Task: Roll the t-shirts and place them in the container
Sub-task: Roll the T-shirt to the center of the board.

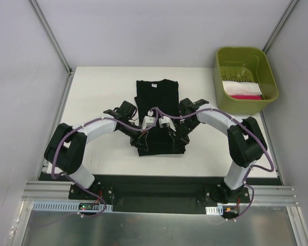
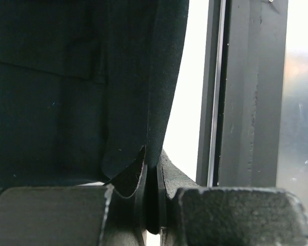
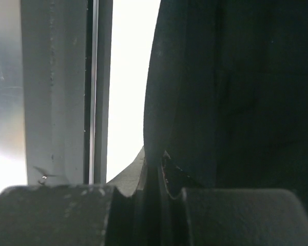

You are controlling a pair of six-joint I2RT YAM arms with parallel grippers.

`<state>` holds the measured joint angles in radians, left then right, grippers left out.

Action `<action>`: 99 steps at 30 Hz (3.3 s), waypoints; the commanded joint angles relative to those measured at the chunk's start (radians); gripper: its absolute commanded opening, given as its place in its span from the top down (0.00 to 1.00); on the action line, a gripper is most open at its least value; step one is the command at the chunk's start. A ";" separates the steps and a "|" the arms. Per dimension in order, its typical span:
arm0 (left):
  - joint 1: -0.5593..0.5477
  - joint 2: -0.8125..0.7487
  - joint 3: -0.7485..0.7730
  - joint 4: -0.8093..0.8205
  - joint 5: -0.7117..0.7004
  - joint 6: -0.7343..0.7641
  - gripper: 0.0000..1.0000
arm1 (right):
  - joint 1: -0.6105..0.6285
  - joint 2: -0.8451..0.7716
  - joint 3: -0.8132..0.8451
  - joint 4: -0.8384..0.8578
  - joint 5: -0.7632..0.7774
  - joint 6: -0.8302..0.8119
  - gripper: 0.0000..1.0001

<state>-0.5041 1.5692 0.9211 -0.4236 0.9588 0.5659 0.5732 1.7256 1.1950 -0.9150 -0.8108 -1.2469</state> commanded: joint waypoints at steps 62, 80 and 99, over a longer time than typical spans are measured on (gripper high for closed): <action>-0.195 -0.379 -0.338 0.420 -0.568 0.229 0.32 | -0.090 0.775 0.727 -0.516 0.099 0.296 0.92; -0.303 -0.088 -0.332 0.468 -0.724 0.474 0.66 | -0.085 0.807 0.770 -0.559 0.108 0.284 0.81; -0.143 -0.066 0.002 0.052 -0.215 0.327 1.00 | -0.429 -0.483 -0.124 0.910 0.325 0.584 0.04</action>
<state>-0.7116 1.4834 0.8101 -0.2577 0.5194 0.9699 0.0673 1.5948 1.3689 -0.5758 -0.5732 -0.7395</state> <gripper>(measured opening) 0.052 0.961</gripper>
